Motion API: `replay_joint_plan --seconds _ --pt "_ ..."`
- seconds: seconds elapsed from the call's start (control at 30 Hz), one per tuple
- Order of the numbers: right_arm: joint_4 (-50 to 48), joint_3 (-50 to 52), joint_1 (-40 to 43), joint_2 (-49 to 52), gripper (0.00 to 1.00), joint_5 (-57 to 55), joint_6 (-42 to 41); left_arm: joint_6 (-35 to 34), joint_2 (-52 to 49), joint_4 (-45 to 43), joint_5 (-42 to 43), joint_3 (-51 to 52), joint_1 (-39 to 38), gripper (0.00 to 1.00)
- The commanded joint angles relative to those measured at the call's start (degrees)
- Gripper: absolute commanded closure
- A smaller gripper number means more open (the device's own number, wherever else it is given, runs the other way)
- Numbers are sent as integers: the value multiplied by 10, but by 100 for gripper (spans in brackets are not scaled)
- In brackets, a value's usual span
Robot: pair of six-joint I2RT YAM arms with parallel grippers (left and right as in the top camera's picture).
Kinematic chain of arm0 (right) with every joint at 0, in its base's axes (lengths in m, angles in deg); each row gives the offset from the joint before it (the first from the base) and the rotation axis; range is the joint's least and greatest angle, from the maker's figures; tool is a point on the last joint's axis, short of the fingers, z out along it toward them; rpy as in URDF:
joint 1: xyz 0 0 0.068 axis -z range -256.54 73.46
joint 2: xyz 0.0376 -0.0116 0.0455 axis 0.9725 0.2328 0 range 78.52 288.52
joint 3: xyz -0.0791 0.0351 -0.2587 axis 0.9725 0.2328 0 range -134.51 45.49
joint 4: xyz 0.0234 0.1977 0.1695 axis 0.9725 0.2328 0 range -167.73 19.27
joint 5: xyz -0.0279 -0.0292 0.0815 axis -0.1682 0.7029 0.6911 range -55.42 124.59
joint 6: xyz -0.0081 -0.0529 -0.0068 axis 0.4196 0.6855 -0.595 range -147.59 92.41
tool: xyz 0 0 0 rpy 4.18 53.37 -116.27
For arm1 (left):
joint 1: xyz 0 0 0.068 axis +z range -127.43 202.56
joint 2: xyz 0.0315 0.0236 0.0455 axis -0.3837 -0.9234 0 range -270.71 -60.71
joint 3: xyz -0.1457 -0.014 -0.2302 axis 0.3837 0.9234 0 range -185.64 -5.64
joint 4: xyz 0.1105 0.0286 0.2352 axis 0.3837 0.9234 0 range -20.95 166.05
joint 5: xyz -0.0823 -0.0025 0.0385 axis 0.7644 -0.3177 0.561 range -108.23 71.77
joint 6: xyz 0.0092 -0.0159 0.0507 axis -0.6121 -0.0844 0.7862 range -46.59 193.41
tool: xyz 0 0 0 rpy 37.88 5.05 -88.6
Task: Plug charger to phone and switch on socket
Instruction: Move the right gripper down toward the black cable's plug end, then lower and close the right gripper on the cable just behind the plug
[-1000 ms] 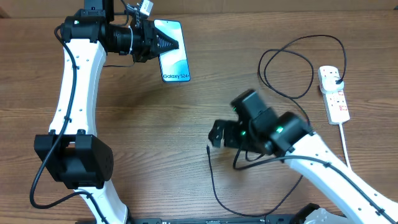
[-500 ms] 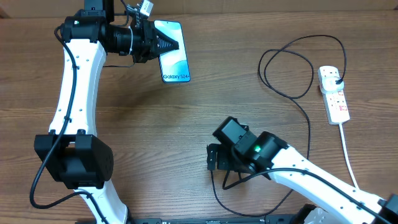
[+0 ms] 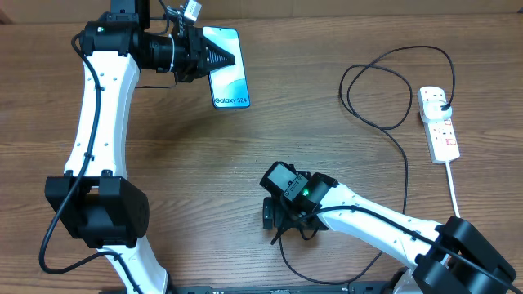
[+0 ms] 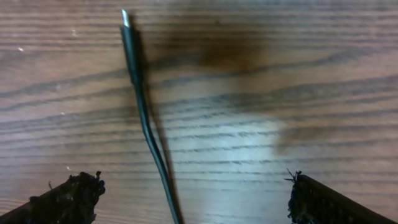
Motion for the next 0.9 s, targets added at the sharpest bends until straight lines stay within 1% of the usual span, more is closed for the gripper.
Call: replay_joint_plan --seconds 0.0,0.13,0.27,0.37,0.6,0.87 --pt "-18 3 -3 15 1 -12 3 13 11 4 6 -10 2 96" --pt "-40 3 -3 46 3 -11 14 13 11 10 5 -10 2 96" --pt "-43 3 -3 75 7 -22 23 13 11 11 5 -10 2 96" --pt "-45 3 -3 79 7 -27 31 14 11 11 5 -10 2 96" --pt "-65 3 -3 79 14 -26 35 19 11 11 5 -10 2 96" --pt "-88 3 -3 85 14 -24 35 22 11 11 4 -10 2 96"
